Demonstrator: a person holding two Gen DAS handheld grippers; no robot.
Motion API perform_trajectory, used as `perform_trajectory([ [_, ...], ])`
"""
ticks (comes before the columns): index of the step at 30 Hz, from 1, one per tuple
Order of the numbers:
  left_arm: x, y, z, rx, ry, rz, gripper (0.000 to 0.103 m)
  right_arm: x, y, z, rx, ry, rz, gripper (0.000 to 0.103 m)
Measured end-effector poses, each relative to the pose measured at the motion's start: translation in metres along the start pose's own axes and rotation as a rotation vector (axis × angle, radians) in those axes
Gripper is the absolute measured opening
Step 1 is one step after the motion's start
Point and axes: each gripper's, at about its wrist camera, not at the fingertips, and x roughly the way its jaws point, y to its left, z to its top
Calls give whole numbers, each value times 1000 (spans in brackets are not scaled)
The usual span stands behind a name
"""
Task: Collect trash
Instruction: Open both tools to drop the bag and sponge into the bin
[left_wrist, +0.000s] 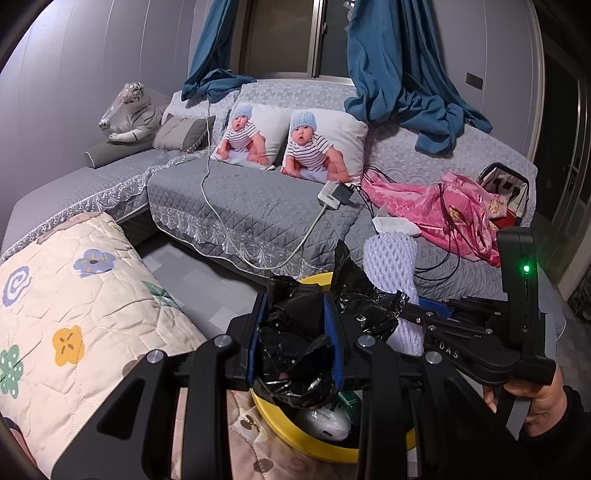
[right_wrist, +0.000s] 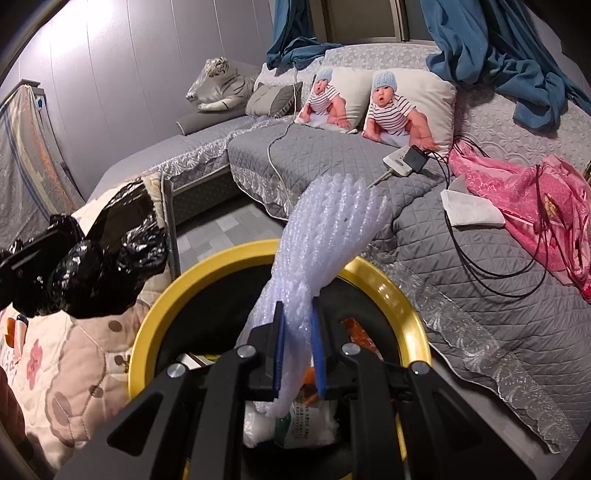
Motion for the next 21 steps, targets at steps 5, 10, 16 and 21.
perform_trajectory([
  [5,6,-1,-1,-10,10,-4,28,3,0,-2,-5,13,-3,12],
  [10,12,-1,-2,-25,26,-8,29,6,-1,-3,-7,26,-8,13],
  [16,11,9,-3,-73,16,29,74,6,-3,-3,1,33,-21,23],
  [21,-1,28,-7,-138,2,67,89,0,-7,-1,21,13,-41,41],
])
